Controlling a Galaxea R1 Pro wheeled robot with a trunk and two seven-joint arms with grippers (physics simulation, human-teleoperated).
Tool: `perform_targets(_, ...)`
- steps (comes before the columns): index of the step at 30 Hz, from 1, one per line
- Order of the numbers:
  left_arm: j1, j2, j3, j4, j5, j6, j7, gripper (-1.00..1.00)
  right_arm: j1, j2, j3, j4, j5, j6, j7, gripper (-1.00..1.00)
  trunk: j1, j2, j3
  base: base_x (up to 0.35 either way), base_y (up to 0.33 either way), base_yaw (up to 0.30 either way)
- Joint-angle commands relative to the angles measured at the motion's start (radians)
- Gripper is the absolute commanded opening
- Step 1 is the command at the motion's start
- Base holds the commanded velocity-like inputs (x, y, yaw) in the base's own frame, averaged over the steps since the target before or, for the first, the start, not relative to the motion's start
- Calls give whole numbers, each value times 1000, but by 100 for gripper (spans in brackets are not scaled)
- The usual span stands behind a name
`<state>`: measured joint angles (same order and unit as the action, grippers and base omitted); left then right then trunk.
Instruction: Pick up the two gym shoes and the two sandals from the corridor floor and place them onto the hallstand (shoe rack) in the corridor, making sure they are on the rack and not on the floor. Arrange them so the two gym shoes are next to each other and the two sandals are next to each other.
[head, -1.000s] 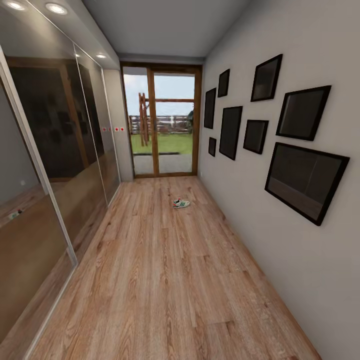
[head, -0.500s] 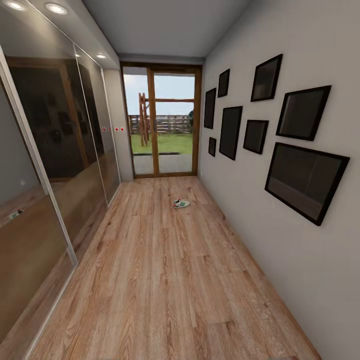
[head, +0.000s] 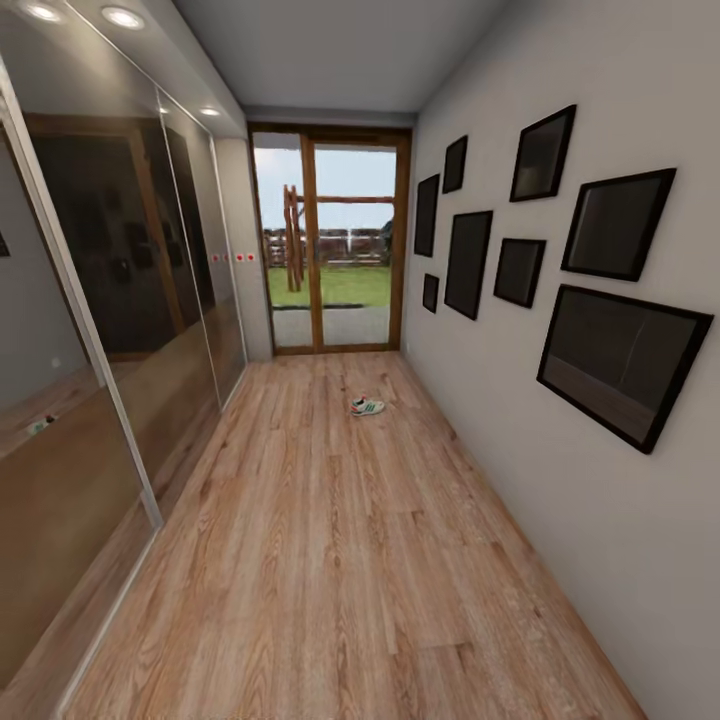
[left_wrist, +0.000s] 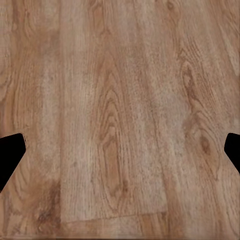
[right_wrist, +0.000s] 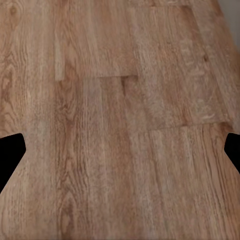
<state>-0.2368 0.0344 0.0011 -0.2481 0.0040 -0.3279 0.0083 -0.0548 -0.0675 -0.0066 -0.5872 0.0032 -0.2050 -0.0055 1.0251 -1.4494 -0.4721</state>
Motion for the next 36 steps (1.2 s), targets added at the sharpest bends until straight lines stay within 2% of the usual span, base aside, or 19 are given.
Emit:
perform_targets(1,-1,0,0,1,0,-4,1,100,0,0,-1,0,0,-3,-1,100,0,-1,-2,0,0,190)
perform_targets(11,-1,1,0,1,0,-7,1,100,0,1,-1,3,-2,-2,-1,100,0,-1,-11,-76,-58,220)
perform_targets(23,-1,1,0,1,-1,-48,1,100,0,2,-1,3,-2,-2,-1,100,0,-1,-21,-223,-189,230)
perform_targets(36,-1,2,2,0,-1,-55,7,100,0,4,0,3,-2,-2,-1,100,0,-1,-33,-189,-205,231)
